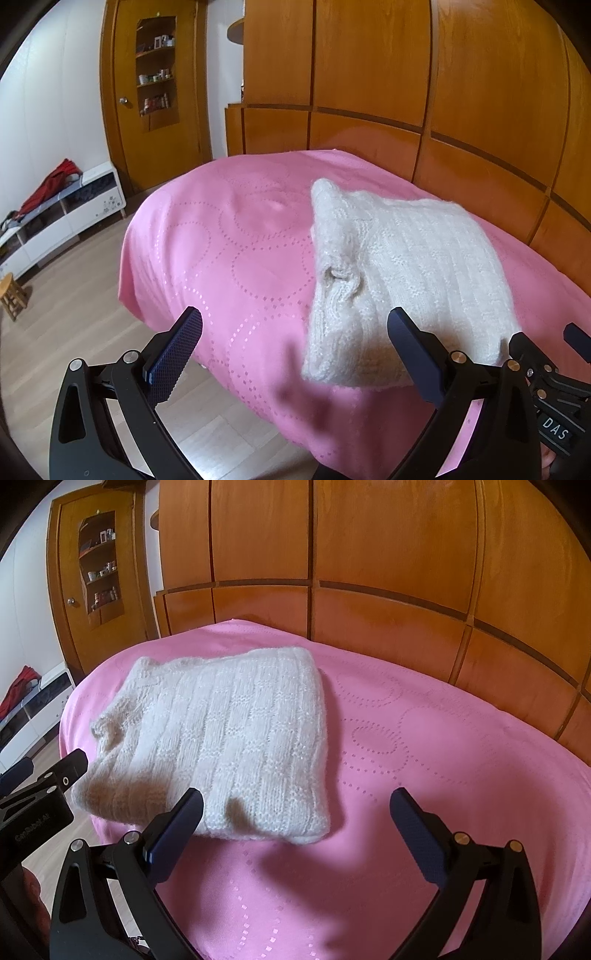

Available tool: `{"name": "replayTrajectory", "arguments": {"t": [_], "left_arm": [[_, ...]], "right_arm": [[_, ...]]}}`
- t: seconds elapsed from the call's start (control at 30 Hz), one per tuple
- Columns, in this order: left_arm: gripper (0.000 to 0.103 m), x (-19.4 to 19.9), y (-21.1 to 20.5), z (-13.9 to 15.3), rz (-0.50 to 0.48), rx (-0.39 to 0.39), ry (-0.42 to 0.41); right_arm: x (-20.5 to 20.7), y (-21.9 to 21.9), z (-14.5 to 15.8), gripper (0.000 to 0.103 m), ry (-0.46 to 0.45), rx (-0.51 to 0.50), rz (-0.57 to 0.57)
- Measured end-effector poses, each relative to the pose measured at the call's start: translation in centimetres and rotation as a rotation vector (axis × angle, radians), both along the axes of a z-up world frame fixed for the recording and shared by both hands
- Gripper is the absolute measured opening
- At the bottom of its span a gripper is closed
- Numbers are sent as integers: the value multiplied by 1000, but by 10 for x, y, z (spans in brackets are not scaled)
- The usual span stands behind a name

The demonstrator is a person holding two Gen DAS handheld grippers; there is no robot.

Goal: Fold small clothes

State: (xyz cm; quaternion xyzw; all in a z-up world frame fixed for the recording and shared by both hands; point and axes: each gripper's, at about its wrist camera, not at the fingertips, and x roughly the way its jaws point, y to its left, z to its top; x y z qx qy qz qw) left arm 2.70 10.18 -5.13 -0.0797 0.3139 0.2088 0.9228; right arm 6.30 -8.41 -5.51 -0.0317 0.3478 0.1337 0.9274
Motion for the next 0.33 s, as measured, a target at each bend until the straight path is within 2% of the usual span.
{"name": "replayTrajectory", "arguments": {"t": [0.2,0.27,0.33], "left_arm": [[99,3,1,-3,8,-10,23],[99,3,4,-3,12,-23,27],[99,4,6,-3,25,-19,29]], "right_arm": [[6,-18,2,101,-2,19,-8],[12,-41,3,101,1,20,-51],[22,-86,0,101,26,26,-154]]}}
